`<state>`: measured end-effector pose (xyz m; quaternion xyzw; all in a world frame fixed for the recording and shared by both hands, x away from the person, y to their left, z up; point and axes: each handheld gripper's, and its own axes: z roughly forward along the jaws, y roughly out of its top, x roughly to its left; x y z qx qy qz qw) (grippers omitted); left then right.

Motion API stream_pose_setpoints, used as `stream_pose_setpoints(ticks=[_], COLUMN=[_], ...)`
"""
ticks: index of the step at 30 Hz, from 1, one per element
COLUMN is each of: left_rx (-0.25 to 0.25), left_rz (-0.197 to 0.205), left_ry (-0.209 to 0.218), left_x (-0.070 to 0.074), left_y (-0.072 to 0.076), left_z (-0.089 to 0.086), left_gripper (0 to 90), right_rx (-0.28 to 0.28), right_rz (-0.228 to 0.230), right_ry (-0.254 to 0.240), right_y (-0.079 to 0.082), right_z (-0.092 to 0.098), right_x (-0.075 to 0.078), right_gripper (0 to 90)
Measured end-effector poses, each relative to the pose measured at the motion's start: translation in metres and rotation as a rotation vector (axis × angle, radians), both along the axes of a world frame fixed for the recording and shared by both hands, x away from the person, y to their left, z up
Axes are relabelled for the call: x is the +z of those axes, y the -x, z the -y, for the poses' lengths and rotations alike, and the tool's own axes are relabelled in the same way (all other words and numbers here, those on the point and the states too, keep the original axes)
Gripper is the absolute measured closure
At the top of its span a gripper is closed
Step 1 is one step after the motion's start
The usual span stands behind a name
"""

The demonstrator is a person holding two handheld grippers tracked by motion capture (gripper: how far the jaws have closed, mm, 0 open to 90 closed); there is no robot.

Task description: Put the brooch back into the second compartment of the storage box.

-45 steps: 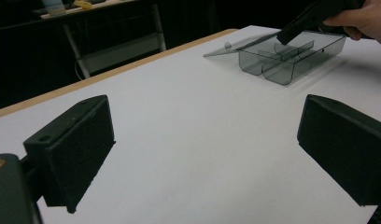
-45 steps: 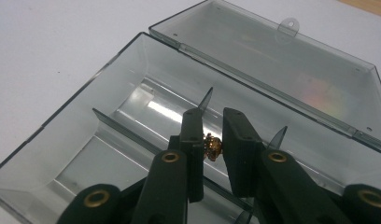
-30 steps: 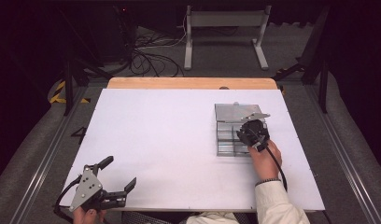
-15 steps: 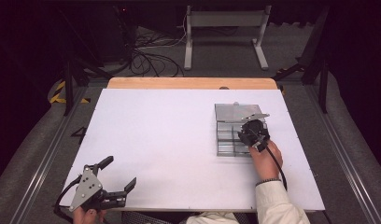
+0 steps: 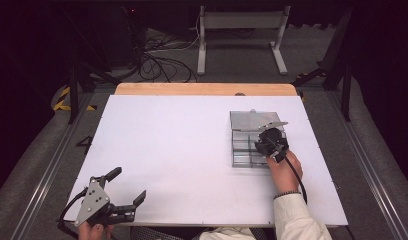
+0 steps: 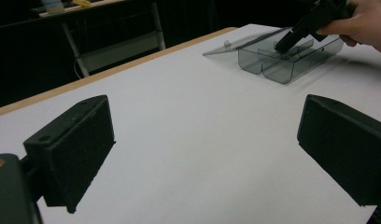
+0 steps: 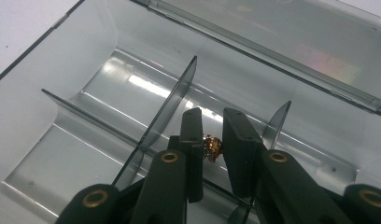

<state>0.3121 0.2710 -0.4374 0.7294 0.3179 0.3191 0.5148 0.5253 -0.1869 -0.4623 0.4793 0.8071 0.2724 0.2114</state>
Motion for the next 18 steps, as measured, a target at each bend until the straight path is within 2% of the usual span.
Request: stream_pose_setpoints(ticks=[3, 9, 18], left_rx=[0.001, 0.001, 0.002], left_rz=[0.001, 0.0, 0.002], left_ry=[0.001, 0.001, 0.005], left_x=[0.0, 0.0, 0.0], left_y=[0.0, 0.0, 0.0], left_z=[0.0, 0.0, 0.0], left_gripper=[4.5, 4.5, 4.4], right_rx=[0.003, 0.004, 0.014], right_rz=[0.002, 0.008, 0.054], right_ry=[-0.005, -0.013, -0.055], right_y=[0.0, 0.001, 0.01], right_z=[0.0, 0.001, 0.005], right_x=[0.0, 0.002, 0.015], right_gripper=[75.3, 73.9, 66.0])
